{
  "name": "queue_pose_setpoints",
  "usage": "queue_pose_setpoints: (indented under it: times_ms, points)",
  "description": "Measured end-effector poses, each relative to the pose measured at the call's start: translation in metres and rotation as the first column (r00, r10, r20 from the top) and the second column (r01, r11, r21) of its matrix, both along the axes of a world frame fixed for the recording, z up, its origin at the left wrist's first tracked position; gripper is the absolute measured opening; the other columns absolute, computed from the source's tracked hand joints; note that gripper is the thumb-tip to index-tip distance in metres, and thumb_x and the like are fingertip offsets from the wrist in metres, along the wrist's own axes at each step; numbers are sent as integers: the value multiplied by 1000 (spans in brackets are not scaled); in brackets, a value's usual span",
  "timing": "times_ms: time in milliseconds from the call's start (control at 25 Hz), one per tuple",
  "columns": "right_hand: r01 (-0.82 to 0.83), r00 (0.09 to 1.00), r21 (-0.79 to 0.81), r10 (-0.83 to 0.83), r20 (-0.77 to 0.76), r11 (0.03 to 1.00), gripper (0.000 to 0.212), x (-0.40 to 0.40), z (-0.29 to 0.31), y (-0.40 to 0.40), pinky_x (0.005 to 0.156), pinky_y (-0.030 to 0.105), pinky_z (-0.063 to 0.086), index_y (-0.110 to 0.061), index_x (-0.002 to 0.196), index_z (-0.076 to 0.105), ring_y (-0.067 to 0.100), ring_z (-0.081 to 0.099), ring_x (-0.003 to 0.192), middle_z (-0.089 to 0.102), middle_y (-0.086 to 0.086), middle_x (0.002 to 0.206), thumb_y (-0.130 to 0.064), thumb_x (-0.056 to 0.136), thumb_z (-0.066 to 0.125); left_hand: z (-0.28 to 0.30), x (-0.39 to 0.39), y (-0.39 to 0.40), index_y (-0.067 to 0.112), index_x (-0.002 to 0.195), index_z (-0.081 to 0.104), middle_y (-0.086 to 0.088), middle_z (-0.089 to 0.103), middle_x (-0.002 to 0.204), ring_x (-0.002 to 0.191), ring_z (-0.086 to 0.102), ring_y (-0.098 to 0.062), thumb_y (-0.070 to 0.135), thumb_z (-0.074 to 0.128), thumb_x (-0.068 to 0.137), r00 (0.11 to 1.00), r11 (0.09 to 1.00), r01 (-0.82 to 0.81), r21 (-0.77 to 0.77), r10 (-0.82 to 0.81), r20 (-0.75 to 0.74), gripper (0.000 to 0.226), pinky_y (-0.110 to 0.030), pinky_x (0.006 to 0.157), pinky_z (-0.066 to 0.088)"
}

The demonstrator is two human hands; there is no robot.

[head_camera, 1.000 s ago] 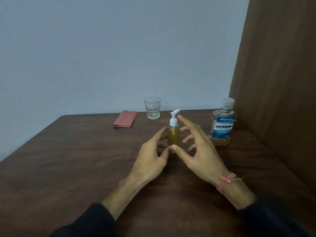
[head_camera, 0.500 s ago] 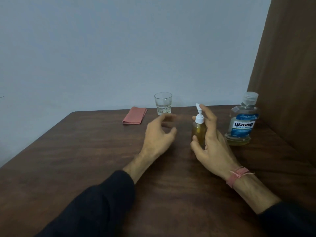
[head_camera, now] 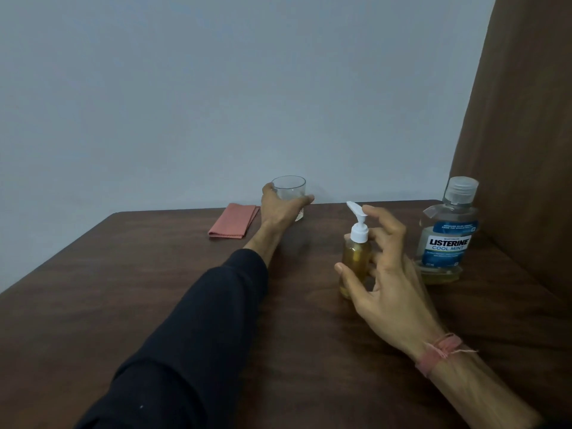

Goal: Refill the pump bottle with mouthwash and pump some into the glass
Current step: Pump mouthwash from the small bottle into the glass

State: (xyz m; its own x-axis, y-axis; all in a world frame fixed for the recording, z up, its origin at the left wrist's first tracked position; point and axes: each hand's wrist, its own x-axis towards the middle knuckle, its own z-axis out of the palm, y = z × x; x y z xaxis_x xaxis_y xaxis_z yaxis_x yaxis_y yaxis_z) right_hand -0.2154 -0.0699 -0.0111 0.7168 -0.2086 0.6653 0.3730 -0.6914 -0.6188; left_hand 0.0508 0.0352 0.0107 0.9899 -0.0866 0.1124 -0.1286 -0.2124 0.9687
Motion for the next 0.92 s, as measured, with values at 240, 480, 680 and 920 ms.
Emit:
queue_pose_setpoints:
  times_ms: [240,480,680,920]
  points:
    - [5,998,-38,-3,59,999,89,0,-2,0,74,40,64,-52,146,20,14,72,89,60,-12,120,-21,84,76,-8,-20,-8,22,146,61,0,71,141,129,70,-23,36,105,74,997,997,-81,-6,81,-7,86,-41,108,61]
    - [-11,985,5,10,170,1000,67,-3,0,9,63,44,56,-35,137,30,16,64,75,55,-2,105,-13,89,70,-9,-120,46,24,122,74,2,83,119,109,84,-17,33,97,40,960,959,277,-52,-278,-13,85,-37,96,67]
    - [47,982,-22,-42,186,999,55,-10,7,13,55,32,51,-37,129,37,14,63,69,51,-20,100,-16,87,65,-9,-193,91,34,118,72,10,79,117,110,81,-10,27,96,55,900,924,355,140,-378,215,68,-22,85,65]
    - [40,989,-71,-29,145,997,54,-13,13,15,50,26,44,-32,127,40,17,58,57,53,-13,90,-12,83,64,-13,-212,104,40,123,67,18,78,120,113,79,-4,30,96,58,872,947,259,190,-313,377,73,-14,90,60]
